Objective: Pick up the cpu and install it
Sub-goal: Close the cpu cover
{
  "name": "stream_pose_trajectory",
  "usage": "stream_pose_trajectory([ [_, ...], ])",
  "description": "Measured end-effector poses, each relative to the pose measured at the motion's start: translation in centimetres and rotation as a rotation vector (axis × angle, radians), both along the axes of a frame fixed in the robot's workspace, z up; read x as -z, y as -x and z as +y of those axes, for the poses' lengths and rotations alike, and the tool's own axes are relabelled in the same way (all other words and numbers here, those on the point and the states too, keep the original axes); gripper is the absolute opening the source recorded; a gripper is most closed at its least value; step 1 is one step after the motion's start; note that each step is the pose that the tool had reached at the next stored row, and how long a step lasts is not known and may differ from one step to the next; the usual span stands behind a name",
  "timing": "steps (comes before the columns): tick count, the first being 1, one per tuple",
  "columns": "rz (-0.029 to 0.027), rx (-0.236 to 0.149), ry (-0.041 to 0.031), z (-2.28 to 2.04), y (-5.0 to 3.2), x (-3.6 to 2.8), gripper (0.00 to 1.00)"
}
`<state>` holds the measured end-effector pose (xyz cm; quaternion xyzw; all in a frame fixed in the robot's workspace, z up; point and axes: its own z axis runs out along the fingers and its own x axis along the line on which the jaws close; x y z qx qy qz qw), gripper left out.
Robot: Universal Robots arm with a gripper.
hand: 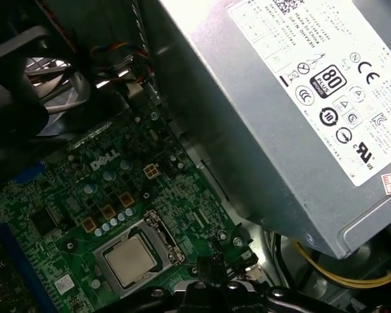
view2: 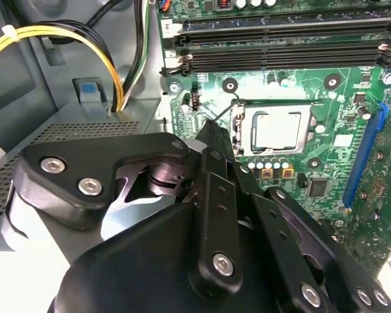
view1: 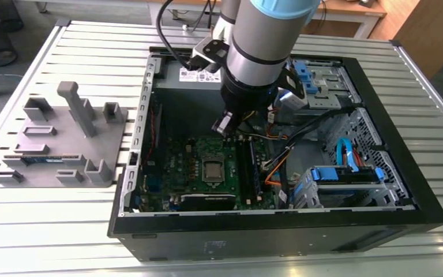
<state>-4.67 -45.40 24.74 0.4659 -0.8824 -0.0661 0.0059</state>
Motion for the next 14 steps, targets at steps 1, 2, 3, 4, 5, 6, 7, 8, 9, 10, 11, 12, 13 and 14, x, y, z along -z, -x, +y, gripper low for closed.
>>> stream_pose_trajectory([
  [1,0.0,-0.001,-0.0001,-0.09,0.0,0.0,0.11],
  [2,0.0,-0.002,0.0,-0.18,0.0,0.0,0.11],
  [3,0.0,-0.002,-0.0001,-0.26,0.0,0.0,0.11],
  [4,0.0,-0.003,-0.0001,-0.36,0.0,0.0,0.11],
  [5,0.0,-0.004,0.0,-0.47,0.0,0.0,0.11],
  [6,0.0,-0.005,-0.0001,-0.58,0.0,0.01,0.11],
  [7,-0.0001,-0.006,-0.0002,-0.7,0.0,0.01,0.11],
  [8,-0.0001,-0.008,-0.0001,-0.82,0.0,0.01,0.11],
  [9,0.0,-0.01,0.0,-0.94,0.01,0.0,0.11],
  [10,-0.0001,-0.013,-0.0001,-1.04,0.03,0.01,0.11],
  [11,-0.0001,-0.015,-0.0002,-1.1,0.04,0.01,0.11],
  [12,-0.0001,-0.017,-0.0001,-1.14,0.04,0.0,0.11],
  [13,-0.0001,-0.018,-0.0001,-1.14,0.04,0.0,0.11],
  [14,-0.0001,-0.019,-0.0001,-1.14,0.04,0.0,0.11],
])
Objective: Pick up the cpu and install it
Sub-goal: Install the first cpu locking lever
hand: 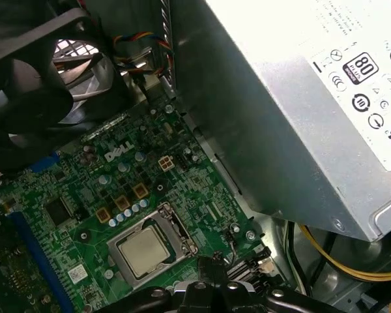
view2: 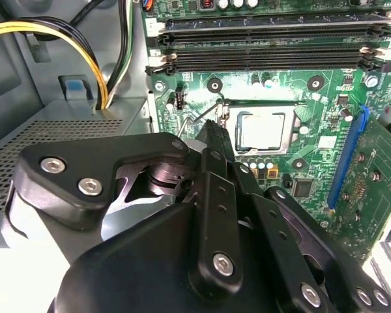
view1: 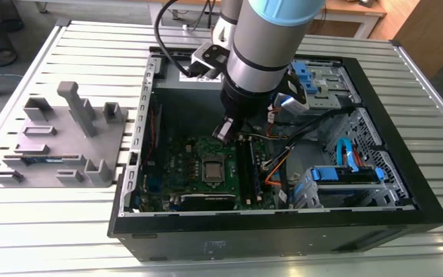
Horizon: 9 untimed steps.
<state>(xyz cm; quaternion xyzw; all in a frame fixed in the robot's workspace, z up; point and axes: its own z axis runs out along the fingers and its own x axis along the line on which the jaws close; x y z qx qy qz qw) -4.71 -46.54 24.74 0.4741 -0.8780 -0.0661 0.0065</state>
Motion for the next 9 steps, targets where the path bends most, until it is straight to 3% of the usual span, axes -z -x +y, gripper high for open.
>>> stream_pose_trajectory([
  [9,-0.0002,-0.003,-0.0001,-0.01,0.03,-0.22,0.11],
])
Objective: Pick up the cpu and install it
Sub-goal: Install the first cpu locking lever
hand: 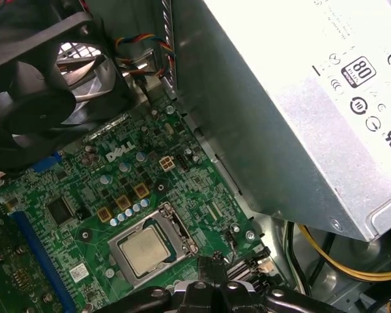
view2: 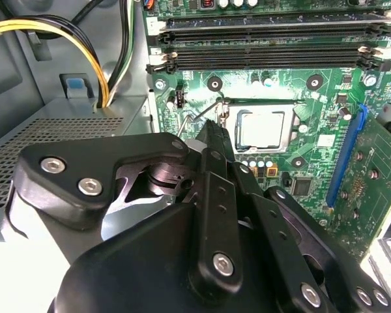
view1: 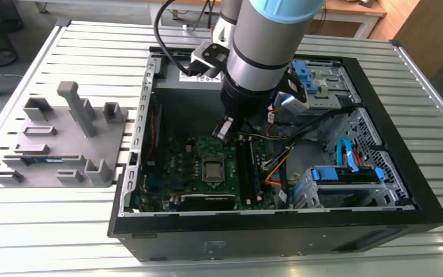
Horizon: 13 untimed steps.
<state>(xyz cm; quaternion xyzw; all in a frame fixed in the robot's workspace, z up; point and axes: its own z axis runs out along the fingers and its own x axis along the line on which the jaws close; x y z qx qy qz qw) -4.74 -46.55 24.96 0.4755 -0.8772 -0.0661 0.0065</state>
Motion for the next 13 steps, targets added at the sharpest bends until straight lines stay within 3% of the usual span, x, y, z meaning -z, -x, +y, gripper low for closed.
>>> stream_pose_trajectory([
  [13,0.0001,0.0,0.0008,0.04,0.0,-0.15,0.11],
])
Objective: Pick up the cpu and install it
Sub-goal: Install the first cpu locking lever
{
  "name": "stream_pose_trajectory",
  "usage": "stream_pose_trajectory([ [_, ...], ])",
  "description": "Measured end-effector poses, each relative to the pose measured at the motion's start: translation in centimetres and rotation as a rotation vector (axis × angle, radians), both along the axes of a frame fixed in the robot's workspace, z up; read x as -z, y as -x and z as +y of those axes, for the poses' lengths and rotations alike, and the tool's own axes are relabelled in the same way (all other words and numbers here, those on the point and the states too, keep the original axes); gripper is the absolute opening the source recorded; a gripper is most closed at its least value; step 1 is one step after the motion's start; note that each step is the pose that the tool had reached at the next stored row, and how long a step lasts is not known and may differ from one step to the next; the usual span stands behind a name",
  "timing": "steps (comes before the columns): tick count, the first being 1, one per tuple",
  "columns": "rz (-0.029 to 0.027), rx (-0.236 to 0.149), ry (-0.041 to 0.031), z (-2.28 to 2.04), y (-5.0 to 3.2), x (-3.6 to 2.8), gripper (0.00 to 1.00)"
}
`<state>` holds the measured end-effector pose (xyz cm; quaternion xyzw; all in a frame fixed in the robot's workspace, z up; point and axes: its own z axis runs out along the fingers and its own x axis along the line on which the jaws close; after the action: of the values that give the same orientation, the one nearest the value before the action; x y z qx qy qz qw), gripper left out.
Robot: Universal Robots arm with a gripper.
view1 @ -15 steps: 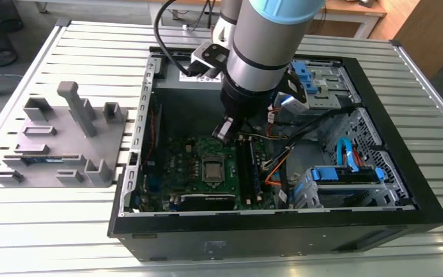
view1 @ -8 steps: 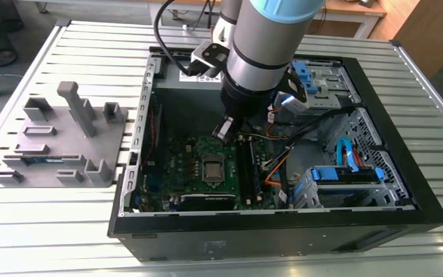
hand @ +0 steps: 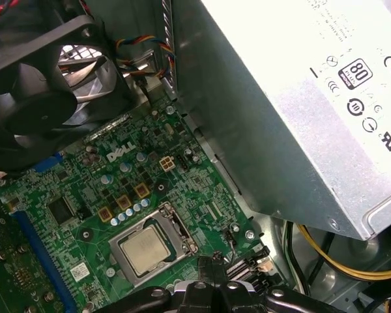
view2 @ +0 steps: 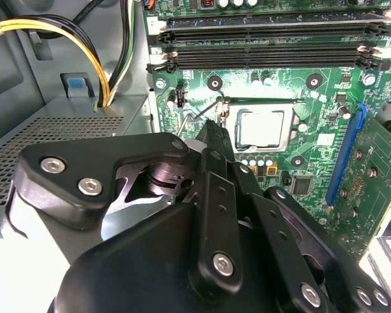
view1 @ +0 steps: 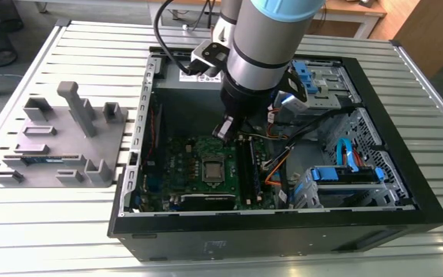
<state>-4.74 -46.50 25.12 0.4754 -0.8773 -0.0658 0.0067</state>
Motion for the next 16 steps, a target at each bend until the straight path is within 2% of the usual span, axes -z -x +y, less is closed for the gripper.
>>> stream_pose_trajectory([
  [5,-0.0001,0.003,-0.0004,0.27,0.01,0.02,0.11],
  [16,-0.0002,0.006,-0.0006,0.3,0.01,-0.29,0.11],
])
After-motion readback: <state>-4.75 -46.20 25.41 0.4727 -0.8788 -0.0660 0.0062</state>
